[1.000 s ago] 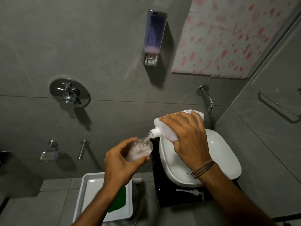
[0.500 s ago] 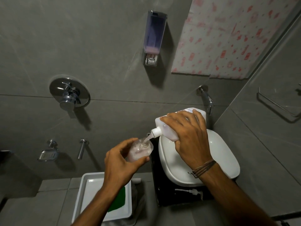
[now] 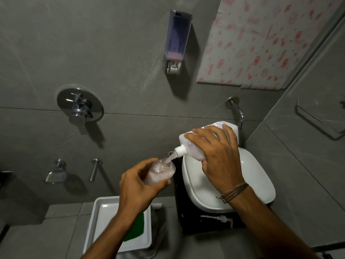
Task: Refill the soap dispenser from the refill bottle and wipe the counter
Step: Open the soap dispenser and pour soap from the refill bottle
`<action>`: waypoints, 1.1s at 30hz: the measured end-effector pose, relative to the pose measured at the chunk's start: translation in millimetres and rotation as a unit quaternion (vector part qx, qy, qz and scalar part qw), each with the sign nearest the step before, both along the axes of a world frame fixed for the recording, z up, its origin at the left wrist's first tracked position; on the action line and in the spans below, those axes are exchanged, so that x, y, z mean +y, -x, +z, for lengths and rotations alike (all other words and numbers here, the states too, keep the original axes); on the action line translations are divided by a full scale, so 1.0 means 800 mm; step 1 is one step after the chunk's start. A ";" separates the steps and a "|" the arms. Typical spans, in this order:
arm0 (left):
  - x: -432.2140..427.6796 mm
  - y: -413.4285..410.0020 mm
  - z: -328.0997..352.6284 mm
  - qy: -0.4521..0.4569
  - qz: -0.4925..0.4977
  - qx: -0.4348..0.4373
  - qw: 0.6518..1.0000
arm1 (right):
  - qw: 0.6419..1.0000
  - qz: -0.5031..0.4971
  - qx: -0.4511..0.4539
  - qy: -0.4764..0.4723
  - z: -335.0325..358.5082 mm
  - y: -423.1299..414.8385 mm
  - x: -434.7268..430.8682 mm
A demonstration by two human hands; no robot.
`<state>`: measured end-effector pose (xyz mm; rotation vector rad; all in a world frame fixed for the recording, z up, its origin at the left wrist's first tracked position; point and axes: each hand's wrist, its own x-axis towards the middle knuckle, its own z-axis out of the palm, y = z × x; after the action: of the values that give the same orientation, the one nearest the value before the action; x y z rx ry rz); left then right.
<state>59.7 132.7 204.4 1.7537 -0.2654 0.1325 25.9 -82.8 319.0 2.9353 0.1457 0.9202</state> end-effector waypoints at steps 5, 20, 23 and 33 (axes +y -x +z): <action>0.001 0.000 -0.003 -0.003 -0.002 -0.001 1.000 | 1.000 0.000 0.000 0.011 0.001 -0.001 -0.002; -0.001 -0.001 -0.005 -0.011 0.003 0.004 1.000 | 1.000 -0.001 -0.010 0.021 0.001 -0.002 -0.004; -0.001 -0.002 -0.006 -0.009 0.001 0.005 1.000 | 1.000 -0.001 -0.010 0.022 0.001 -0.003 -0.003; 0.000 -0.004 -0.009 -0.012 -0.009 0.002 1.000 | 1.000 -0.001 -0.014 0.025 -0.002 -0.005 -0.006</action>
<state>62.8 132.9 196.9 1.7738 -0.2804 0.1122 30.2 -87.8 317.8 2.8748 0.1611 0.9425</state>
